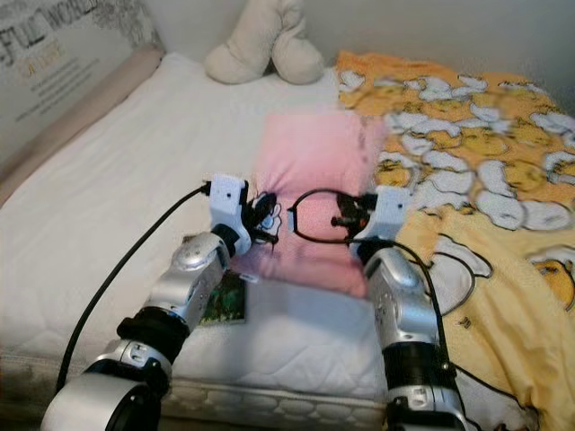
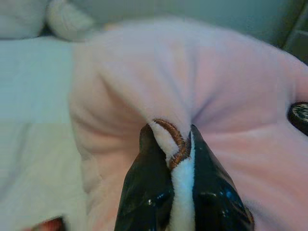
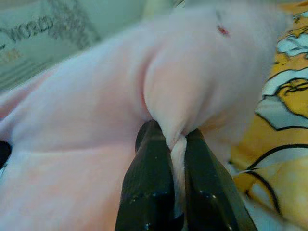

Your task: Clean up the room

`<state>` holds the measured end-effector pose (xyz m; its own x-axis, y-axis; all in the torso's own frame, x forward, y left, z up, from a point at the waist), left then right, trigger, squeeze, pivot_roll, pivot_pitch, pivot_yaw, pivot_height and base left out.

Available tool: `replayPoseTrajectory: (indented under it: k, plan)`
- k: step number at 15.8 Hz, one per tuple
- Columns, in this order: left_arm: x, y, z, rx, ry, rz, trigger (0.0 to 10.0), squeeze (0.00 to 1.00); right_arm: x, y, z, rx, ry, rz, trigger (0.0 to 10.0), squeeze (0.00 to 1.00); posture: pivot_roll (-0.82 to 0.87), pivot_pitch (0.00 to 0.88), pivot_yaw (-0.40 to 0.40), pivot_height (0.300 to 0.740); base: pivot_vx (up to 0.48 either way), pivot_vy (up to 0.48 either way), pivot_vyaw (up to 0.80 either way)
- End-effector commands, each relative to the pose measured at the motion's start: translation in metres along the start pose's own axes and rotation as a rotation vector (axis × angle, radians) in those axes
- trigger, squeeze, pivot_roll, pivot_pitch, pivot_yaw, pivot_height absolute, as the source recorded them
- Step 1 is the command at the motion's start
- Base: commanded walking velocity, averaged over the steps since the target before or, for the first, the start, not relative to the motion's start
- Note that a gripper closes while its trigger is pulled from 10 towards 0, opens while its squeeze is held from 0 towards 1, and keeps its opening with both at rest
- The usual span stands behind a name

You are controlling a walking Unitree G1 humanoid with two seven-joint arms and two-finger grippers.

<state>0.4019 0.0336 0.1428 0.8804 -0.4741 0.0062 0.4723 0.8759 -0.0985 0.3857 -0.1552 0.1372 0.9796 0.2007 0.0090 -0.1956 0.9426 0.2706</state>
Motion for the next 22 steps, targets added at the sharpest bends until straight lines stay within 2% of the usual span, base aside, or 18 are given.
replayPoseTrajectory:
  k: [1, 4, 6, 9, 11, 15, 22]
  plan:
    - [0.002, 0.002, 0.016, 0.038, -0.046, 0.017, 10.0, 0.00, 0.001, 0.003, -0.001, -0.003, -0.001, 0.003, 0.0, 0.00, 0.11, 0.000, 0.029, 0.740, 0.000, 0.000, 0.46]
    - [0.006, 0.007, 0.031, 0.081, -0.077, 0.028, 10.0, 0.00, -0.001, 0.003, -0.003, -0.019, 0.005, 0.006, 0.0, 0.00, 0.10, 0.000, 0.037, 0.740, 0.000, 0.320, 0.41]
    - [0.009, 0.001, 0.039, 0.101, -0.102, 0.010, 10.0, 0.00, -0.002, 0.002, -0.007, -0.019, 0.016, 0.004, 0.0, 0.00, 0.10, 0.000, 0.040, 0.740, 0.000, 0.480, 0.00]
    - [0.009, -0.004, 0.036, 0.084, -0.098, 0.009, 10.0, 0.00, -0.002, 0.003, -0.008, -0.028, 0.021, 0.012, 0.0, 0.00, 0.10, 0.000, 0.038, 0.740, 0.000, 0.480, 0.00]
    - [0.010, -0.006, 0.035, 0.112, -0.094, -0.013, 10.0, 0.00, -0.003, 0.005, -0.011, -0.034, 0.030, 0.022, 0.0, 0.00, 0.10, 0.000, 0.037, 0.740, 0.000, 0.480, 0.00]
    - [0.013, 0.002, 0.037, 0.112, -0.079, 0.007, 10.0, 0.00, -0.005, 0.005, -0.012, -0.037, 0.032, 0.024, 0.0, 0.00, 0.08, 0.000, 0.042, 0.740, 0.000, 0.480, 0.00]
    - [0.015, -0.008, 0.033, 0.096, -0.075, -0.013, 10.0, 0.00, -0.007, 0.004, -0.013, -0.054, 0.039, 0.033, 0.0, 0.00, 0.08, 0.000, 0.040, 0.740, 0.000, 0.480, 0.00]
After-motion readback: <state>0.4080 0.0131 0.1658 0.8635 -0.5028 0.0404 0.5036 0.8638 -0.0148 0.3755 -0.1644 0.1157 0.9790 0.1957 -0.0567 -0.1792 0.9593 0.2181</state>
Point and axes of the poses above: a point about 5 cm out from each wrist's last joint towards the gripper, its own x axis pointing out of the wrist towards the gripper, its own z axis along the axis of the wrist's last joint, y = z × x, the point moved 4 cm from there along x, pointing out of the wrist towards the gripper, and after that the axes turned 1 degree about x, right-handed, at the moved point
